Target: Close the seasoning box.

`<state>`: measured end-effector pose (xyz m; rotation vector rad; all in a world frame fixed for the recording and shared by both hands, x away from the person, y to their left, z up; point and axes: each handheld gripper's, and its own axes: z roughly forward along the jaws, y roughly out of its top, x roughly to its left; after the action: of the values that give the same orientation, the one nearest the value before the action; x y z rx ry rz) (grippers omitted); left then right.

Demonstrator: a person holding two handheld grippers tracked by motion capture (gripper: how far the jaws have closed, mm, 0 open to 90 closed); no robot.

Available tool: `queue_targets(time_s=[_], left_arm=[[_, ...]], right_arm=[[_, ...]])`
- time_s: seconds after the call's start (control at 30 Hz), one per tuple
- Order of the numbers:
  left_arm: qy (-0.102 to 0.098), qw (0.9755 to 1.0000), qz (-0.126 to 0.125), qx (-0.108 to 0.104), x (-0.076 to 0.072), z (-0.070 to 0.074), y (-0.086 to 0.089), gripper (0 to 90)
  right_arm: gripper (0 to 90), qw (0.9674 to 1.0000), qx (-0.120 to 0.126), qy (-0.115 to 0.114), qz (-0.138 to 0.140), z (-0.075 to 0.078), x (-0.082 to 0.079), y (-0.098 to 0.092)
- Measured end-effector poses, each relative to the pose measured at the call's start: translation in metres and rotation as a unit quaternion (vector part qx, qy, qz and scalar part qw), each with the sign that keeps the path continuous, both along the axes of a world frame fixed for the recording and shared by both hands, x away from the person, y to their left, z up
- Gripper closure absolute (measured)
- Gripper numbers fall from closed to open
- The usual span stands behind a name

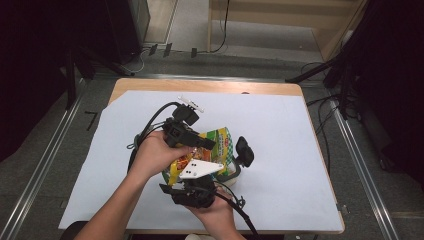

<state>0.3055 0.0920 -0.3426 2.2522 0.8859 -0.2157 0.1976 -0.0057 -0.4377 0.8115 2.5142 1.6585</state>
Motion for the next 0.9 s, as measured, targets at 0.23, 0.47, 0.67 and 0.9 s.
queue_targets(time_s=[0.23, 0.47, 0.67, 0.9], left_arm=[[-0.003, 1.0000, -0.001, 0.001, -0.0008, 0.0004, -0.0009, 82.5], [-0.008, 1.0000, -0.003, 0.003, -0.0009, 0.0008, -0.0013, 82.3], [-0.011, 0.9999, -0.004, 0.000, -0.0017, 0.0016, -0.0018, 82.5], [-0.010, 1.0000, -0.002, 0.000, -0.0012, 0.0016, -0.0016, 82.4]], right_arm=[[64.2, 1.0000, 0.001, 0.001, -0.002, -0.0002, -0.0001, -0.0002], [64.4, 1.0000, 0.001, 0.000, -0.002, -0.0005, 0.0006, -0.0005], [64.6, 1.0000, 0.000, -0.004, -0.005, 0.0001, 0.0001, -0.0007], [64.6, 1.0000, 0.000, -0.002, -0.004, 0.0003, 0.0004, -0.0008]])
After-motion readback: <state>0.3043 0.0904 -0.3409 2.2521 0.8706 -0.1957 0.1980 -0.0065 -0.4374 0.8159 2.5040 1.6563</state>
